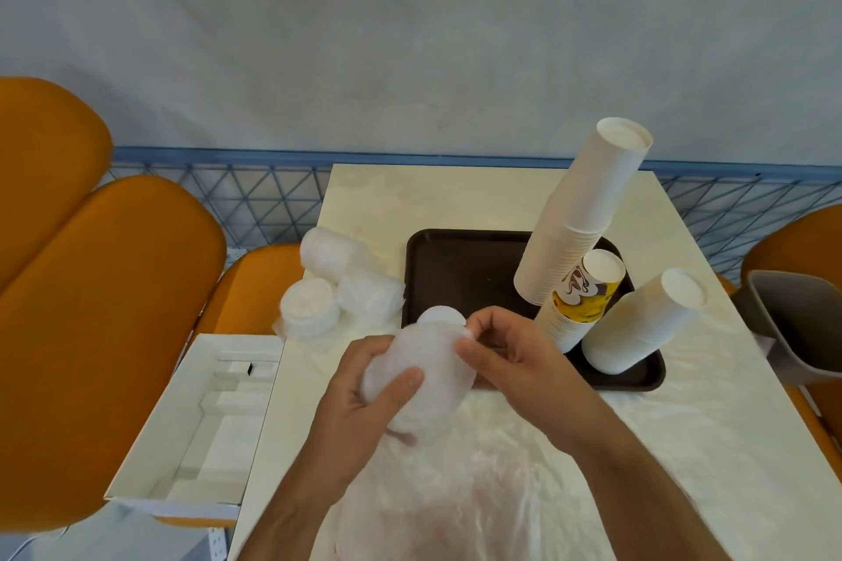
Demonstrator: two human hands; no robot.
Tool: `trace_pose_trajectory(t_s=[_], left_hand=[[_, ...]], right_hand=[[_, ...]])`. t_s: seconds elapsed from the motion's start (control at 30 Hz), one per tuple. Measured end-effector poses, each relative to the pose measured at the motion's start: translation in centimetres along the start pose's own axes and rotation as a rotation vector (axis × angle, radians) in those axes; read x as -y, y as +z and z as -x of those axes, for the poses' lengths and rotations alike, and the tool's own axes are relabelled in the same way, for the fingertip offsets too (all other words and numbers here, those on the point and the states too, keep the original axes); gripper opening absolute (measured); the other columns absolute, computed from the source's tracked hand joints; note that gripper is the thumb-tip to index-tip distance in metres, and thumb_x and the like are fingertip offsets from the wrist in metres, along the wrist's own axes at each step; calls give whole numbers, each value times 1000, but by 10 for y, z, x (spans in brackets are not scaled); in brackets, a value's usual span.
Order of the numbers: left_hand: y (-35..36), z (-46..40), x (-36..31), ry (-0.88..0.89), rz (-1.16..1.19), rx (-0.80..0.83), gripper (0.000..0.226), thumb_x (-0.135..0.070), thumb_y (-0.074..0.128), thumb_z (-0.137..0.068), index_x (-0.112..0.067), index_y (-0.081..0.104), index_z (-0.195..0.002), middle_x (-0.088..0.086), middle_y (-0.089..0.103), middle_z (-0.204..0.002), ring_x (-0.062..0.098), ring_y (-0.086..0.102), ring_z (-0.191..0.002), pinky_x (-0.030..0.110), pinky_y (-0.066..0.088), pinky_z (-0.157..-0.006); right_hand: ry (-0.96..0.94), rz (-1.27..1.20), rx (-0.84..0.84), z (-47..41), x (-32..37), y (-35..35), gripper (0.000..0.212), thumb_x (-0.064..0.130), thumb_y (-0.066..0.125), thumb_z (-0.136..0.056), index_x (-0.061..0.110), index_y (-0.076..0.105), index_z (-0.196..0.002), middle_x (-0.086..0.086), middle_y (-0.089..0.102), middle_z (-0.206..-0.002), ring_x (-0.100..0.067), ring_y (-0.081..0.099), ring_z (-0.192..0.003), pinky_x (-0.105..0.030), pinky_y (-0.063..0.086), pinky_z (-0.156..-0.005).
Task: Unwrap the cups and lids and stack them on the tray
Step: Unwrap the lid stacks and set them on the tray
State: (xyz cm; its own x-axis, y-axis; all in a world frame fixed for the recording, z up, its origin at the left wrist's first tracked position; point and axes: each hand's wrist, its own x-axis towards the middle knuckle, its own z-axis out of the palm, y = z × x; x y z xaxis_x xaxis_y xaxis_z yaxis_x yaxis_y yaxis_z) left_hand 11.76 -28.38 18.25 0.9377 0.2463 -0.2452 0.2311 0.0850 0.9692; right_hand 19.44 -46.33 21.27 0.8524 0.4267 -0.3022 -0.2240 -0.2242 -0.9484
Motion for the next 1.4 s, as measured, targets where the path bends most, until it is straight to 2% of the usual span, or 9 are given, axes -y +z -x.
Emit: trace_pose_trajectory(t_s=[0.07,0.17,0.33,0.57,0.77,0.9,1.03,1.17,1.4], left_hand=[[-1,1,-1,-28,66,-3,39,-38,73,-70,-25,67,-107,-4,66,-105,21,67,-96,43,60,-55],[0,3,-3,-34,72,-6,34,-41,72,-68,-25,68,-98,-1,68,-101,23,68,-93,44,60,-56],[4,3,-4,-60,35,-35,40,-47,70,-67,-26,66,-101,-4,66,-102,18,68,-94,43,61,-58],[7,2,-3,-58,-35,-45,42,-48,70,-69,-24,64,-104,-1,66,-106,21,68,-96,42,62,-59],[2,4,2,-38,-101,-23,27,-47,81,-73,-31,64,-87,-2,62,-109,22,65,-99,40,61,-57],[-8,4,6,-29,-82,-70,21,-36,76,-71,-26,60,-80,-4,59,-110,25,59,-102,38,57,-50],[-22,5,14,-46,-139,-118,25,-15,79,-82,-32,61,-81,-6,56,-117,26,55,-108,36,57,-51],[-32,6,20,-63,-109,-128,19,-16,77,-85,-27,62,-89,-4,56,-119,29,55,-111,37,56,-51],[-44,11,23,-70,-89,-158,20,-10,72,-87,-28,64,-90,-19,58,-107,24,55,-106,37,56,-49]], right_hand=[[51,-189,0,2,1,-3,12,17,61,-98,6,63,-102,-4,74,-97,-22,73,-96,-38,62,-84],[42,-203,-52,3,2,-1,10,17,63,-97,14,64,-107,-4,71,-105,-21,73,-95,-38,63,-80],[-254,231,-208,9,-3,6,52,27,83,-81,46,48,-115,24,44,-132,-2,59,-111,-25,60,-81],[-403,590,-76,12,-20,17,60,50,84,-74,50,42,-116,29,24,-144,5,33,-129,-2,38,-92],[-315,338,-71,3,-47,30,54,57,80,-69,45,51,-112,31,47,-131,-1,47,-125,-20,51,-96],[-95,-17,-177,-19,-73,22,45,33,89,-72,42,58,-103,27,58,-116,-11,59,-113,-30,59,-87],[-16,360,-330,-69,-101,9,47,36,89,-72,39,52,-102,19,49,-124,-10,51,-115,-24,47,-91],[-3,632,-249,-114,-122,4,50,39,86,-75,34,51,-111,8,38,-143,-17,40,-130,-24,37,-100],[-23,772,-186,-150,-144,10,54,40,87,-75,23,58,-117,0,40,-149,-24,39,-133,-33,38,-105]])
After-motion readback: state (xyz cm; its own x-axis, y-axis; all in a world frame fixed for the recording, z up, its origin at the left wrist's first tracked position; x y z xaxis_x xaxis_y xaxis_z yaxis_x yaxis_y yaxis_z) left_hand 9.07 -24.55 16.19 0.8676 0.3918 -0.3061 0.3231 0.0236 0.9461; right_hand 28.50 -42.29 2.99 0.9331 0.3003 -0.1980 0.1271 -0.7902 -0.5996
